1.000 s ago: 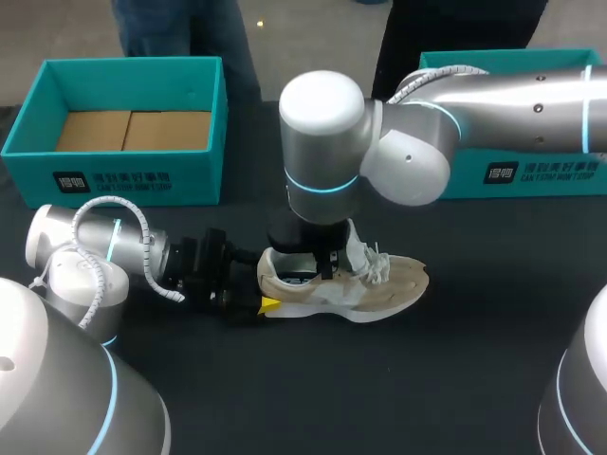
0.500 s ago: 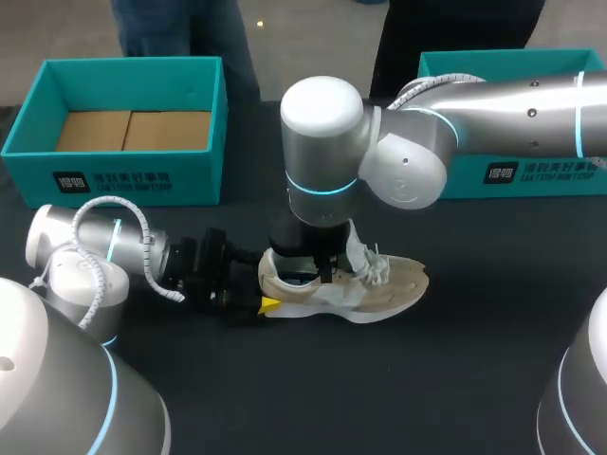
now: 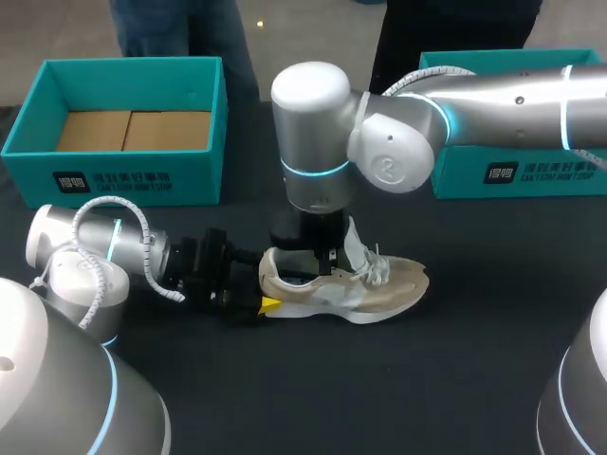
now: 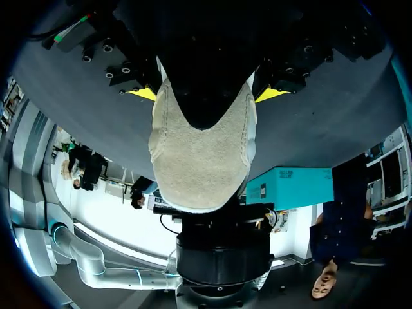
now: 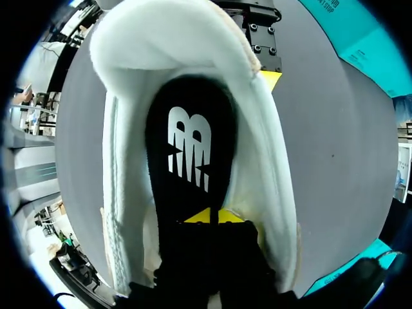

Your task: Take the shoe out of the shoebox, open the shoe tongue, remove and reinsert the insole, then place the shoe into the shoebox

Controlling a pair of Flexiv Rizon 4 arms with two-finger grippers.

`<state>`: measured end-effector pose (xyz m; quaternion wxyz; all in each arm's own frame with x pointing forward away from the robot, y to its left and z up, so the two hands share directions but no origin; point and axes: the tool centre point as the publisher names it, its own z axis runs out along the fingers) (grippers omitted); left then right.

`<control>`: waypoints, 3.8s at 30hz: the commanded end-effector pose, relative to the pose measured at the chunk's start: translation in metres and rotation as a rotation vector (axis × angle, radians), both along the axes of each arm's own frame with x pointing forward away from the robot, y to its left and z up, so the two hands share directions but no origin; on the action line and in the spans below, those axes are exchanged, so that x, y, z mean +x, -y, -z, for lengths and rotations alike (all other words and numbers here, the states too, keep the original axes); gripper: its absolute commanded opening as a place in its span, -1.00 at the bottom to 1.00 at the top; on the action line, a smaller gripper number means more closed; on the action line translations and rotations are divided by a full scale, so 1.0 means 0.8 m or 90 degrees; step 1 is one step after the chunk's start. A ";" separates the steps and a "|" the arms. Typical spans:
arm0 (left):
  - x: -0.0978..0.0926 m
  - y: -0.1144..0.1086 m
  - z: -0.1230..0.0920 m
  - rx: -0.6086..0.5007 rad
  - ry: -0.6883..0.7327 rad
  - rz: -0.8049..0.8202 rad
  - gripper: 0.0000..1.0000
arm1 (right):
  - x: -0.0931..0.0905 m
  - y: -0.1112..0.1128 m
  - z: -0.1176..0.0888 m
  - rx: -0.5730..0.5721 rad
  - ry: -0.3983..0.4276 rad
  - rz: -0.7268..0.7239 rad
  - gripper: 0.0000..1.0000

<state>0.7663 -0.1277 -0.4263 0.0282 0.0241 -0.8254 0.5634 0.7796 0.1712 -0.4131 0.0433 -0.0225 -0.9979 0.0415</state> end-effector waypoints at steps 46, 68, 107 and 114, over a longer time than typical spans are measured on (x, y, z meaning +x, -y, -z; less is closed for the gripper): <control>-0.001 -0.002 0.003 0.002 0.000 0.000 -1.00 | -0.001 0.045 -0.073 0.114 0.057 0.049 -1.00; -0.001 -0.002 0.003 0.002 0.000 0.000 -1.00 | 0.003 -0.026 -0.112 0.208 0.007 -0.049 -1.00; -0.001 -0.002 0.003 0.002 0.000 0.000 -1.00 | 0.013 -0.061 -0.096 0.339 -0.154 -0.120 -0.15; -0.001 -0.002 0.003 0.002 0.000 0.000 -1.00 | 0.010 -0.063 -0.084 0.331 -0.171 -0.125 -0.17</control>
